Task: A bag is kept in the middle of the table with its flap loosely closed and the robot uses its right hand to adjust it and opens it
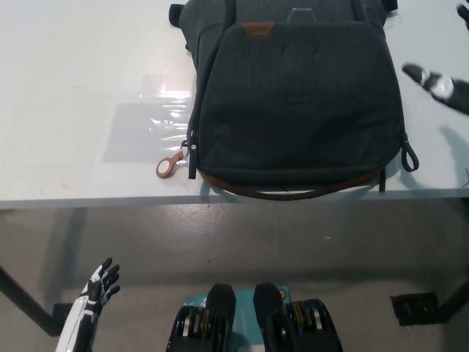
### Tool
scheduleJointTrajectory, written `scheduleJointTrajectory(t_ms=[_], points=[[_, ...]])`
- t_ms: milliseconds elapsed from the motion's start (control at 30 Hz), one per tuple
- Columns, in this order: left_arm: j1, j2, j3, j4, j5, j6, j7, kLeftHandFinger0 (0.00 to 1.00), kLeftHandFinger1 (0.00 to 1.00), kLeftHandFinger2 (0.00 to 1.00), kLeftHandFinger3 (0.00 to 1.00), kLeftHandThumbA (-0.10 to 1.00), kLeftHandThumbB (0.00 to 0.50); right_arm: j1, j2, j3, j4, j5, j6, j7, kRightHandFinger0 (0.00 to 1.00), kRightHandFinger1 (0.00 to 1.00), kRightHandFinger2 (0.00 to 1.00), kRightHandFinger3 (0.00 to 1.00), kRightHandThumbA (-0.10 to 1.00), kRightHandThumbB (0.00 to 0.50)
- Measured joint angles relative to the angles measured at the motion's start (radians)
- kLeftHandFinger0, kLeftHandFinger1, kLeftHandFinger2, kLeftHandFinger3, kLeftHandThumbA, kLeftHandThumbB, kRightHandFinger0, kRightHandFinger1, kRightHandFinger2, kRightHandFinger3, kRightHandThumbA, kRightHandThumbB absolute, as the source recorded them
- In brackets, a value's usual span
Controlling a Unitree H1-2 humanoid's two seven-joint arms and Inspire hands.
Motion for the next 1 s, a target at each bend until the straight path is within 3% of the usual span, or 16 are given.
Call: scheduleJointTrajectory(t_ms=[400, 1000], points=[[-0.001, 0.000, -0.001, 0.001, 0.000, -0.002, -0.005, 1.00, 1.00, 1.00, 1.00, 1.00, 0.500, -0.245, 0.005, -0.067, 0.475, 0.181, 0.059, 0.136, 1.00, 1.00, 1.00, 1.00, 1.00, 0.479], [-0.017, 0.000, 0.000, 0.000, 0.002, -0.002, -0.012, 1.00, 1.00, 1.00, 1.00, 1.00, 0.500, -0.269, 0.043, -0.061, 0.542, 0.286, 0.130, 0.311, 1.00, 1.00, 1.00, 1.00, 1.00, 0.500]])
